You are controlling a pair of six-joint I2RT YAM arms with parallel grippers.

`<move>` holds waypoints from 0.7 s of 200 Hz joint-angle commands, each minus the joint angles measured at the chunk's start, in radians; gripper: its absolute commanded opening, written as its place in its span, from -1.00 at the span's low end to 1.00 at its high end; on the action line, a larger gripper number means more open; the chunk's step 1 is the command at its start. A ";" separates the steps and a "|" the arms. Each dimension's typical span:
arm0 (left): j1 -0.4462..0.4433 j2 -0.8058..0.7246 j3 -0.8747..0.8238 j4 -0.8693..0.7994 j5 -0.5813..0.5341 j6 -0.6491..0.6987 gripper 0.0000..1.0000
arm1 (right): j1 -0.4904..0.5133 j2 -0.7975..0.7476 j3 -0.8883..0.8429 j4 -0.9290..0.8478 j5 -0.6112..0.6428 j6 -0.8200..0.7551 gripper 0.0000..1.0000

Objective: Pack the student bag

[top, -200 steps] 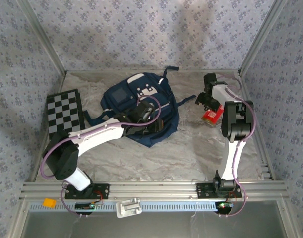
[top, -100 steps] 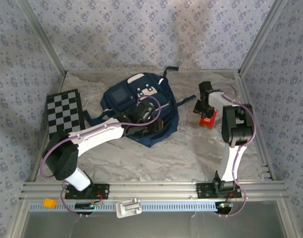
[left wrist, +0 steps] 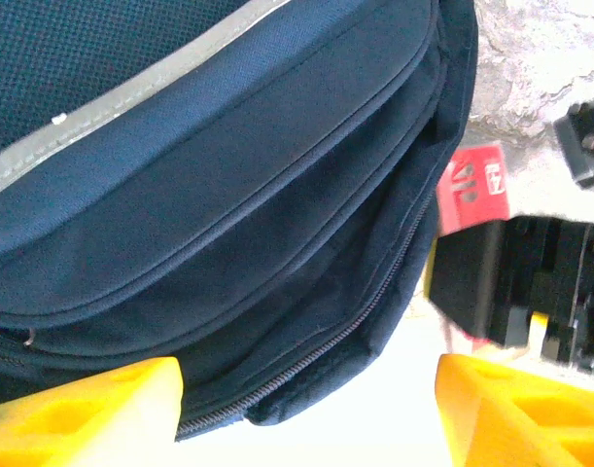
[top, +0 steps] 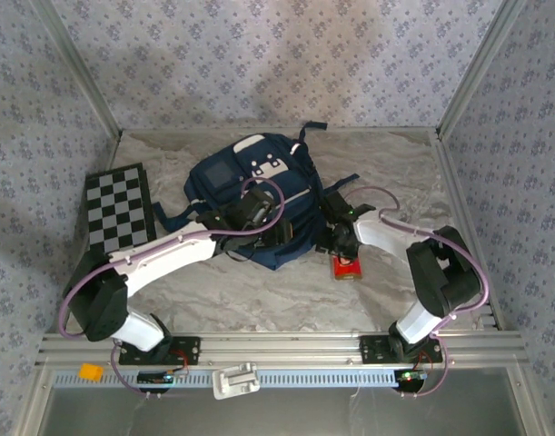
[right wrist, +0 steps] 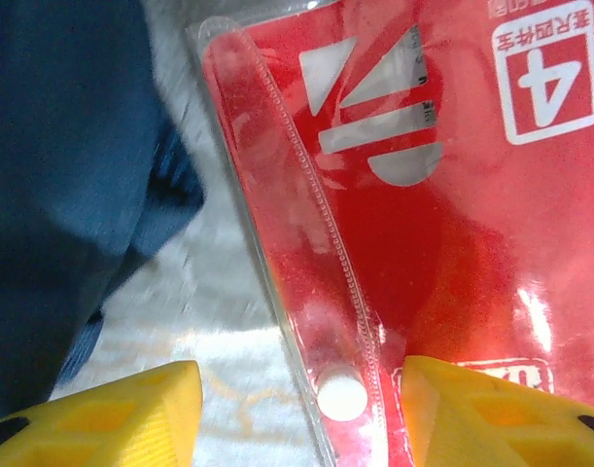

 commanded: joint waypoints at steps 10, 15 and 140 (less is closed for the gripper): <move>-0.042 -0.036 -0.052 0.112 0.079 -0.141 0.29 | -0.029 -0.125 -0.012 -0.087 -0.036 0.029 0.24; -0.053 -0.032 -0.053 0.132 0.085 -0.160 0.27 | -0.036 -0.147 -0.015 -0.103 -0.047 0.027 0.27; -0.221 0.418 0.171 0.316 0.170 -0.351 -0.47 | -0.392 -0.314 -0.342 0.001 -0.296 -0.101 0.10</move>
